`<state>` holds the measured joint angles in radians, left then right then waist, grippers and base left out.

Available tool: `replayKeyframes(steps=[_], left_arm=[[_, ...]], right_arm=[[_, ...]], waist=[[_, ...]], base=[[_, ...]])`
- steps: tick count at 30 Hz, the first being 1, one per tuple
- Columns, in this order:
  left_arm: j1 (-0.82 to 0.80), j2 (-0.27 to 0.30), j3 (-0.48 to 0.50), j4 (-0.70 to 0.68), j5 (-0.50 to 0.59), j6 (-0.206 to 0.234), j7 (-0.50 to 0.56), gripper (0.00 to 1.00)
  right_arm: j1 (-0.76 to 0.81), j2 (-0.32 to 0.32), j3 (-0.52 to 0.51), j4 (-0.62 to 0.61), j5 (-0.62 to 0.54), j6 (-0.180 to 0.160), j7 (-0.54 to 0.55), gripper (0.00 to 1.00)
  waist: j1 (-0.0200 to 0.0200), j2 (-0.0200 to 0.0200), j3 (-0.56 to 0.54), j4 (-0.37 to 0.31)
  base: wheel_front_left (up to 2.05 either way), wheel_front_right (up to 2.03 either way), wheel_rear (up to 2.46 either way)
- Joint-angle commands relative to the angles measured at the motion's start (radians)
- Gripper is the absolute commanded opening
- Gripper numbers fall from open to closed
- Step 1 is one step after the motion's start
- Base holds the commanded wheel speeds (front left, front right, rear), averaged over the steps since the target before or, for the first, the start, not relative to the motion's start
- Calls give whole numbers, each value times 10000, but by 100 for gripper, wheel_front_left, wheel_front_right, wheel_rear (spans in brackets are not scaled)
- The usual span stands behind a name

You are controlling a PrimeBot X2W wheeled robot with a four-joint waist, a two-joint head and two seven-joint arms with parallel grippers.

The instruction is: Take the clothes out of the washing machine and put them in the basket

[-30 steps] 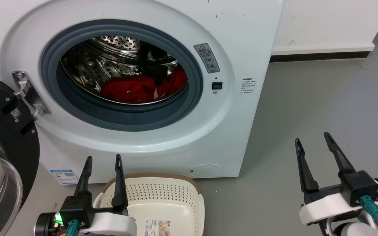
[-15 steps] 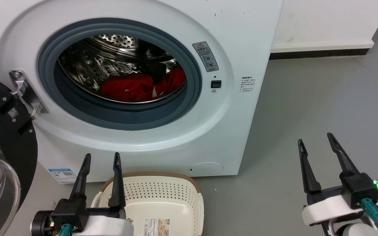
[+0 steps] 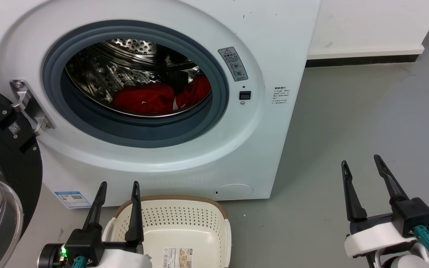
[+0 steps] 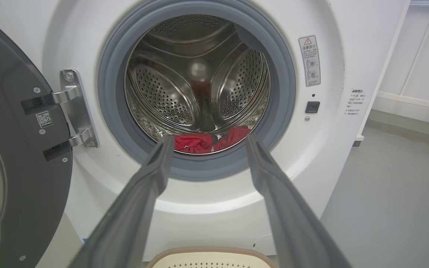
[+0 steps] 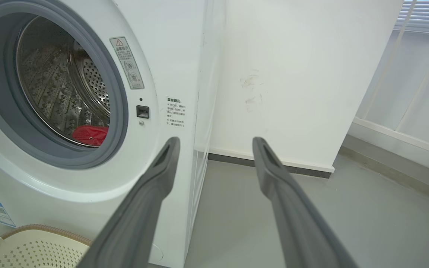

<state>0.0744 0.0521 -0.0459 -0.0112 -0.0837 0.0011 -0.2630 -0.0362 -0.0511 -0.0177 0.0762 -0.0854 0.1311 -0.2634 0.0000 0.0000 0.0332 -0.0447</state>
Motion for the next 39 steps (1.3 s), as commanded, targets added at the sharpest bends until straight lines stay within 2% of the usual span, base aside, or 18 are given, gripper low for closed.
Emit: replayKeyframes(steps=[1, 10, 16, 19, 20, 25, 28, 29, 35, 39], left_arm=[[-22, -25, 2, 25, -43, 3, -28, 100], [-58, -26, -12, 38, -109, 24, -28, 100], [-240, -25, 36, 151, -141, -27, -28, 100], [-460, -24, 105, 347, -99, -172, -26, 100], [-1089, -17, 259, 695, 71, -492, -28, 100], [-2558, 327, 543, 1080, 170, -909, -28, 100], [-3290, 596, 655, 1376, 135, -1046, -26, 100], [-4076, 938, 689, 1765, 148, -1140, -28, 100], [-6891, 2247, 645, 3863, -179, -1292, 43, 100], [-8962, 3013, 217, 5179, -640, -1300, 1085, 100]], right_arm=[[18, 16, -2, 43, 108, -7, -21, 100], [-3, 16, -39, 87, 173, -7, -21, 100], [-237, 15, -80, 35, 235, -7, -21, 100], [-421, 16, -111, -44, 284, -7, -21, 100], [-796, 16, -162, -207, 342, -7, -21, 100], [-1351, 18, -291, -408, 427, -7, -21, 100], [-1579, 18, -335, -423, 461, -7, -21, 100], [-1843, 21, -314, -470, 510, -7, -21, 100], [-2408, 21, -317, -648, 728, -8, -20, 100], [-2642, 21, -361, -688, 837, -7, -21, 100]], waist=[[0, 0, -2, -5], [0, 0, 39, -7], [0, 0, 440, -62], [0, 0, 879, -144], [0, 0, 1755, -316], [0, 0, 3082, -529], [0, 0, 3566, -612], [0, 0, 4049, -735], [0, 0, 5349, -1142], [0, 0, 6005, -1422]], base=[[0, 0, 0], [0, 0, 0], [0, 0, 0], [0, 0, 0], [0, 0, 0], [0, 0, 0], [0, 0, 0], [0, 0, 0], [0, 0, 0], [0, 0, 0]])
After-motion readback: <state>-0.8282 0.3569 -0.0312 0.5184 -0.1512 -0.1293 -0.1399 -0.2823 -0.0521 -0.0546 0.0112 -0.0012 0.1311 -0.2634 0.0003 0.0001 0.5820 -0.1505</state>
